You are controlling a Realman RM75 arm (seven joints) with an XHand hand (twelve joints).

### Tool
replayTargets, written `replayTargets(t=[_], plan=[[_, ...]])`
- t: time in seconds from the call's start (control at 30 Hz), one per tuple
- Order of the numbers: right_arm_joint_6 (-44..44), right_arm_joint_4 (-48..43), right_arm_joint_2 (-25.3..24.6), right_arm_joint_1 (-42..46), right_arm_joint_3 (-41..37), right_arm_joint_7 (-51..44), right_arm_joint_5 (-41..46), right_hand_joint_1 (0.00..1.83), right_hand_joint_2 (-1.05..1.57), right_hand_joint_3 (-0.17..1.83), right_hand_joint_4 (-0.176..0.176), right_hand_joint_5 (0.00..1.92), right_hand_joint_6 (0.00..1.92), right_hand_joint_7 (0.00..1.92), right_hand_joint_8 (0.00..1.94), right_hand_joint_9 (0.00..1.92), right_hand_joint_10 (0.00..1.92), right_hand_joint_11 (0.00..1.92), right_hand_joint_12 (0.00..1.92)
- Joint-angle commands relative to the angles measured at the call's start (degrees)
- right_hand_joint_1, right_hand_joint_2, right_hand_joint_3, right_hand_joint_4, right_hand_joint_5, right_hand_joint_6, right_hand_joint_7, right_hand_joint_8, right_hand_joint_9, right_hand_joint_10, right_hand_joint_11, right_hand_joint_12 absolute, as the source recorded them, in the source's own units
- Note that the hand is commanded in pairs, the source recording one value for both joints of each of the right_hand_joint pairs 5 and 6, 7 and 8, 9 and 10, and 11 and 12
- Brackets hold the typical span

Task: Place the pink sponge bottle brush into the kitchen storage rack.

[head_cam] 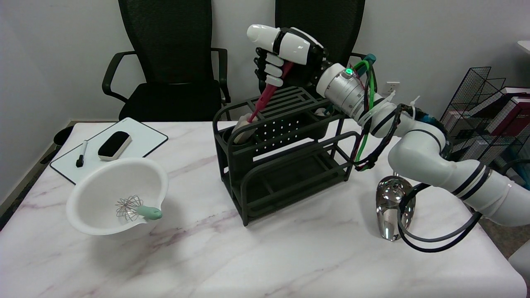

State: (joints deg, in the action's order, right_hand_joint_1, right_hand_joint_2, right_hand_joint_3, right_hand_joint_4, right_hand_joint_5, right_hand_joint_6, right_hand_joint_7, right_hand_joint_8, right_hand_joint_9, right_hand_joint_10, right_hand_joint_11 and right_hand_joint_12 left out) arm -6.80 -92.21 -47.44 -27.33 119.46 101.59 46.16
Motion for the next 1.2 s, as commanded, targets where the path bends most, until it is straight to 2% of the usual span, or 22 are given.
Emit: replayTargets(t=[0.03,0.6,1.2], plan=[[0.3,0.2,-0.5,-1.1,2.0,0.3,0.2,1.05,1.57,0.31,0.0,1.92,1.92,1.92,1.92,1.92,1.92,1.92,1.92],[0.5,0.3,-1.0,-3.1,4.8,0.2,-0.2,1.05,1.57,0.29,0.0,1.92,1.92,1.92,1.92,1.92,1.92,1.92,1.92],[-0.5,2.5,-3.9,-2.6,5.0,-0.1,-0.2,1.01,1.57,0.31,0.0,1.92,1.92,1.92,1.92,1.92,1.92,1.91,1.91]])
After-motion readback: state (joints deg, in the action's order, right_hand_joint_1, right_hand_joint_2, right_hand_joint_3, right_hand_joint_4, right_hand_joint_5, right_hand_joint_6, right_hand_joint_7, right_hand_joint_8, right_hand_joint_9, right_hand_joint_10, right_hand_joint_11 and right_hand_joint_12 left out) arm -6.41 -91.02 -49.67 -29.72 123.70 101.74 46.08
